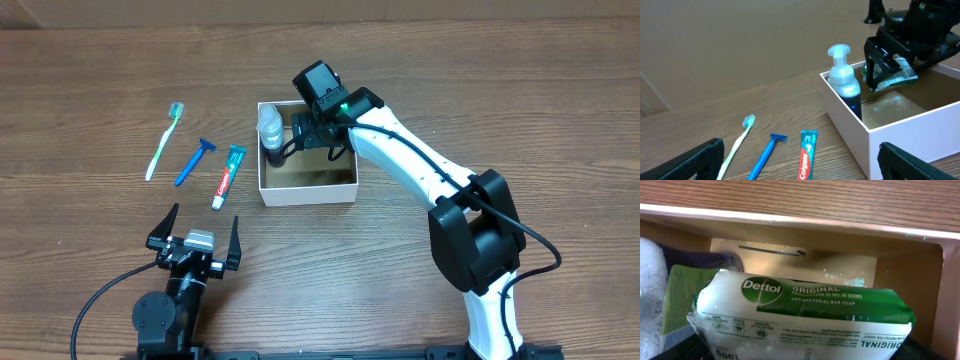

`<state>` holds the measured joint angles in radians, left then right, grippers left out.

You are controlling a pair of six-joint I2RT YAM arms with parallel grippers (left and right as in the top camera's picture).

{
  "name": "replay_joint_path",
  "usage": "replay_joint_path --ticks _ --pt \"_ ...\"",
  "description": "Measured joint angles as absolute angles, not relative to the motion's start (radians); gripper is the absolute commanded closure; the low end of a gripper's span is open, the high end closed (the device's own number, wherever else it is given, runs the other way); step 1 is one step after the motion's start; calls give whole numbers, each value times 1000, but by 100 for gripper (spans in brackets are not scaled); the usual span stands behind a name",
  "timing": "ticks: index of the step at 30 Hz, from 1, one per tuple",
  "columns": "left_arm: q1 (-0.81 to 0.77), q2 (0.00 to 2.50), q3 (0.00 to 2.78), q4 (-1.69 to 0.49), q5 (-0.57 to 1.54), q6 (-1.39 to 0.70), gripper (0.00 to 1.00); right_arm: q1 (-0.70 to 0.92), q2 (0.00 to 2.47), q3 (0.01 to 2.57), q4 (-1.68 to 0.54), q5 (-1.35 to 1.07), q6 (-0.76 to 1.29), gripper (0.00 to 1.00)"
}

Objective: Pack container
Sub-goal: 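Carry the bar soap left and lower it into the box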

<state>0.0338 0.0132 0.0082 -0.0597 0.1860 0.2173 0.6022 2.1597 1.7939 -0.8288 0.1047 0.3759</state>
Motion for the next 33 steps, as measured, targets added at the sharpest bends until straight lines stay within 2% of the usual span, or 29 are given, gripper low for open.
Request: replay_joint_path --ticks 13,29,33 --pt "34 13 8 -60 186 217 0 602 2164 1794 -823 105 373 29" --pt "34 13 8 -60 186 217 0 602 2164 1794 -822 105 373 16" --pt "34 13 8 -60 186 217 0 602 2164 1794 -823 105 373 16"
